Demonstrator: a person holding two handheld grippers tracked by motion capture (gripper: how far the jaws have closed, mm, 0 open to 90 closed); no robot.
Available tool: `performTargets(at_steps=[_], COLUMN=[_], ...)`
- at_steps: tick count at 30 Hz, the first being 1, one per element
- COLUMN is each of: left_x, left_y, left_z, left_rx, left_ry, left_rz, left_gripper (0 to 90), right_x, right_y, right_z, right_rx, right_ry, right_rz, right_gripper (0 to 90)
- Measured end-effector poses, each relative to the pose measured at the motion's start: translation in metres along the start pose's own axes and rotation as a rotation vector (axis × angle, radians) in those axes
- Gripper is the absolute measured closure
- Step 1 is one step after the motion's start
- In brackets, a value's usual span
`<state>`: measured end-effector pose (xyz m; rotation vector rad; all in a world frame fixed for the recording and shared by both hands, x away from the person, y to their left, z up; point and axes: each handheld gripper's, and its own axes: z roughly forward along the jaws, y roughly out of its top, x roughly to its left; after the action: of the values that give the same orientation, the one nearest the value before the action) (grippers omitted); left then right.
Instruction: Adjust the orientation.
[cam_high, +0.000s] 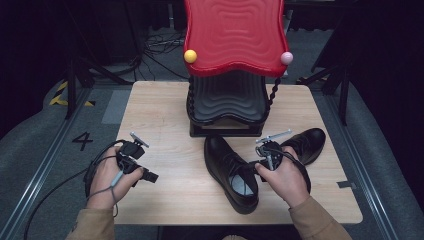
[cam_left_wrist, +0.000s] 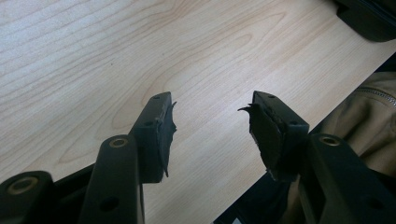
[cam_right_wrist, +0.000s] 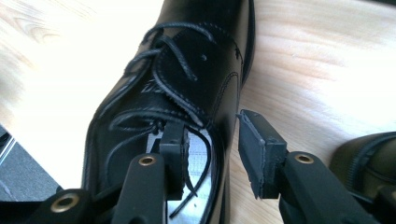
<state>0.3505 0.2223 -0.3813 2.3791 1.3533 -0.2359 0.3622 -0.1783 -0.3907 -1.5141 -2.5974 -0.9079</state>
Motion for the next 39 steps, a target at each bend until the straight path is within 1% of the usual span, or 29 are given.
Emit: performTargets(at_steps=[2,4,6,7,8,9,10,11,14,15,17,18,20,21,23,24,26,27,28,31,34,36,37,39], left_x=[0.000,0.000,-0.001,-0.001,-0.001,-0.001,-0.001,-0.001,0.000,0.000,0.001,0.001,0.001,0.001,0.001,0.001,0.001,0.001,0.001,0.002,0.003,0.004,0.003,0.003], left_y=[0.001,0.001,0.001,0.001,0.001,0.001,0.001,0.001,0.001,0.000,0.000,0.000,0.000,0.000,0.000,0.000,0.000,0.000,0.000,-0.001,0.000,0.001,0.002,0.003], left_z=[0.000,0.000,-0.001,-0.001,0.000,0.000,0.000,0.000,0.001,0.001,0.000,0.000,0.001,0.001,0.001,0.001,0.002,0.002,0.002,0.002,0.002,0.003,0.003,0.004], left_rx=[-0.001,-0.001,-0.003,-0.003,-0.004,-0.004,-0.002,-0.001,-0.002,-0.001,-0.001,-0.001,0.001,0.002,0.003,0.004,0.003,0.003,0.004,0.000,0.005,0.006,0.006,0.011], left_ry=[0.001,0.001,0.001,0.001,0.003,0.003,0.005,0.005,0.004,0.004,0.005,0.006,0.005,0.005,0.005,0.006,0.008,0.008,0.008,0.006,0.002,0.002,0.004,0.003], left_rz=[0.006,0.007,0.005,0.005,0.005,0.005,0.006,0.008,0.003,0.002,-0.002,-0.001,-0.002,-0.002,-0.003,-0.003,-0.001,-0.001,-0.002,-0.004,-0.004,-0.002,-0.004,0.002], left_gripper=[50.0,49.9,49.7,49.7,49.6,49.6,49.6,49.4,49.3,49.2,49.1,49.1,49.1,49.1,49.0,49.0,48.9,48.9,48.9,48.9,49.0,49.0,48.9,48.9], right_x=[-0.001,-0.003,-0.005,-0.007,-0.009,-0.009,-0.012,-0.015,-0.025,-0.030,-0.041,-0.047,-0.054,-0.058,-0.062,-0.063,-0.066,-0.066,-0.066,-0.065,-0.065,-0.068,-0.069,-0.071], right_y=[0.000,0.001,0.002,0.003,0.005,0.005,0.006,0.007,0.010,0.010,0.010,0.010,0.009,0.009,0.008,0.008,0.008,0.008,0.008,0.009,0.007,0.004,0.001,-0.005], right_z=[-0.007,-0.015,-0.026,-0.034,-0.039,-0.039,-0.043,-0.047,-0.055,-0.056,-0.056,-0.055,-0.052,-0.050,-0.042,-0.038,-0.031,-0.031,-0.027,-0.027,-0.033,-0.044,-0.053,-0.063], right_rx=[-0.006,0.000,-0.036,-0.040,-0.044,-0.044,-0.042,-0.033,-0.035,-0.029,0.002,0.017,0.041,0.047,0.079,0.089,0.114,0.114,0.129,0.134,0.164,0.180,0.190,0.217], right_ry=[-0.005,0.004,0.005,0.004,0.002,0.002,-0.014,-0.046,-0.106,-0.127,-0.190,-0.212,-0.226,-0.227,-0.218,-0.213,-0.198,-0.198,-0.156,-0.162,-0.153,-0.140,-0.134,-0.126], right_rz=[-0.026,-0.046,-0.067,-0.075,-0.085,-0.085,-0.091,-0.101,-0.116,-0.113,-0.101,-0.089,-0.073,-0.063,-0.053,-0.050,-0.048,-0.048,-0.049,-0.048,-0.067,-0.079,-0.093,-0.109], right_gripper=[62.5,61.9,62.2,62.9,63.2,63.2,63.9,64.3,62.7,62.5,62.1,61.3,59.9,59.4,58.8,60.1,64.4,64.4,74.1,75.6,77.0,77.3,77.1,76.9])
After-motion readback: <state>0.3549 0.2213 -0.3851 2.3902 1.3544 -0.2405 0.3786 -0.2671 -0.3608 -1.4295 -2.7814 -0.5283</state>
